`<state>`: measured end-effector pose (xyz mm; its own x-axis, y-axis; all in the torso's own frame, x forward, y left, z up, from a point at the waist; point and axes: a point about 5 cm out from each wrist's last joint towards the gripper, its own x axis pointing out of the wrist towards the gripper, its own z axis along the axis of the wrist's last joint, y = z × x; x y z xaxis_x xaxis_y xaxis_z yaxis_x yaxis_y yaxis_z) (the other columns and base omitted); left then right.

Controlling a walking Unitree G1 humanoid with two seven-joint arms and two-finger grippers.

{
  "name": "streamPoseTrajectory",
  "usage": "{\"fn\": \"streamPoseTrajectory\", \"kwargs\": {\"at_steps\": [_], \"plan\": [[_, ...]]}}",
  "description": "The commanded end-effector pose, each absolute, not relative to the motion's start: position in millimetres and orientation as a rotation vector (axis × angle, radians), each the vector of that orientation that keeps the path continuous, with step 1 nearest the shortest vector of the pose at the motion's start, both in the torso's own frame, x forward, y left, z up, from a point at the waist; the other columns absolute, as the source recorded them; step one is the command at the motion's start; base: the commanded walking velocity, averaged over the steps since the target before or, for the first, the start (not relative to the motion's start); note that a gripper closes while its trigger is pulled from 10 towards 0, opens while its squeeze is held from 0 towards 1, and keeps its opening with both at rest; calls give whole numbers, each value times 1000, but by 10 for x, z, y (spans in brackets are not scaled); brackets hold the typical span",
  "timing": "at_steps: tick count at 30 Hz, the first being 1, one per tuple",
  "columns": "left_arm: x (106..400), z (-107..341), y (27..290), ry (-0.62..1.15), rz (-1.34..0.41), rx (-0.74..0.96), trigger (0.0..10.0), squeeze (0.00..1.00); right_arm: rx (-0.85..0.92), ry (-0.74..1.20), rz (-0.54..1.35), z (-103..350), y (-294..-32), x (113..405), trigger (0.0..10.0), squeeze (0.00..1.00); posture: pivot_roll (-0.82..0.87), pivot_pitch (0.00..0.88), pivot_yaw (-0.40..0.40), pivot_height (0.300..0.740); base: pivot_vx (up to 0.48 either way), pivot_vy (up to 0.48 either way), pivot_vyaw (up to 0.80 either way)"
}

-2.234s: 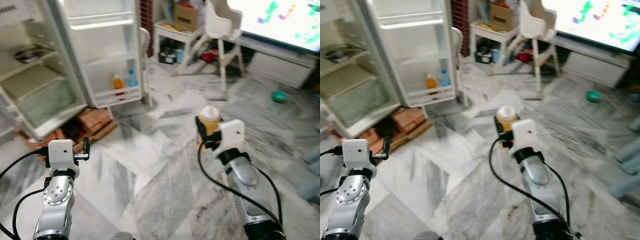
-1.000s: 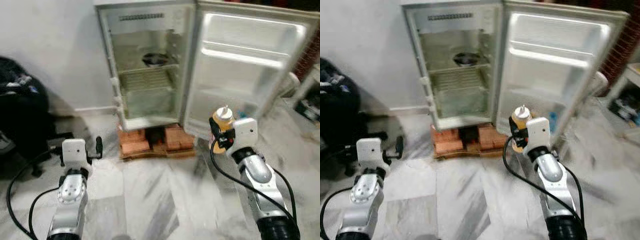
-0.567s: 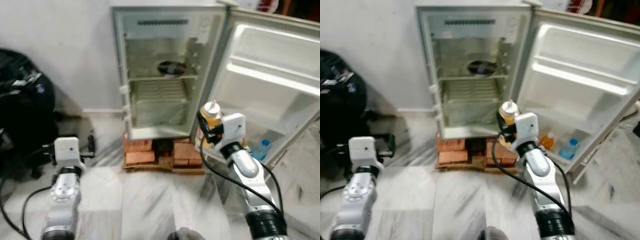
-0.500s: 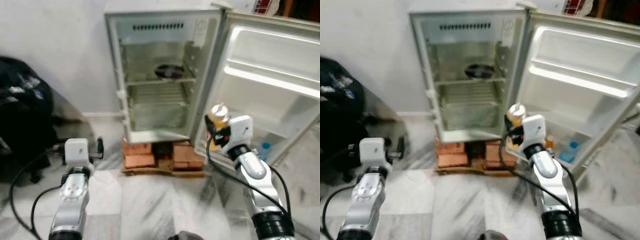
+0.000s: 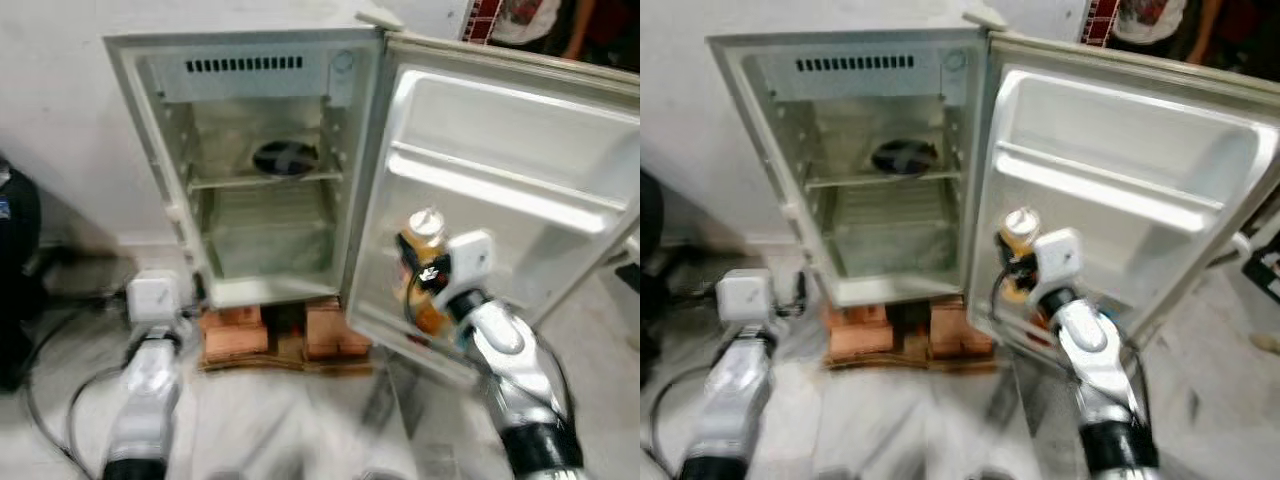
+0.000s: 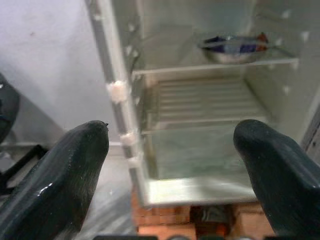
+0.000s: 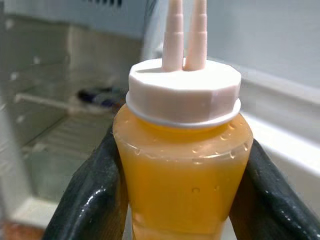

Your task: Restocking fridge

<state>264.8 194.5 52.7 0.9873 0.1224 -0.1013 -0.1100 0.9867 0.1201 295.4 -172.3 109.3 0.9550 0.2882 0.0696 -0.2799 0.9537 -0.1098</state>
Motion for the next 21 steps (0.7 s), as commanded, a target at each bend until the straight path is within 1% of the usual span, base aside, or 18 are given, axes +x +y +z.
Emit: {"fn": "streamPoseTrajectory", "kwargs": {"at_steps": [1,11,20,21], "plan": [[2638,535,2044,114,142,131,10000,0,-90,-107,319,1144,-1640,2978,10000,0,17,0,-47,740,247,-259,0],[2625,519,2044,121,146,139,10000,0,-72,-90,389,1107,-1570,2949,10000,0,19,0,-43,740,0,0,0],[2637,525,2043,121,143,140,10000,0,-61,-95,383,1111,-1569,2943,10000,0,17,0,-38,740,0,-437,0],[2630,519,2057,124,152,130,10000,0,-64,-101,392,1117,-1566,2938,10000,0,16,0,-37,740,0,0,0]]}}
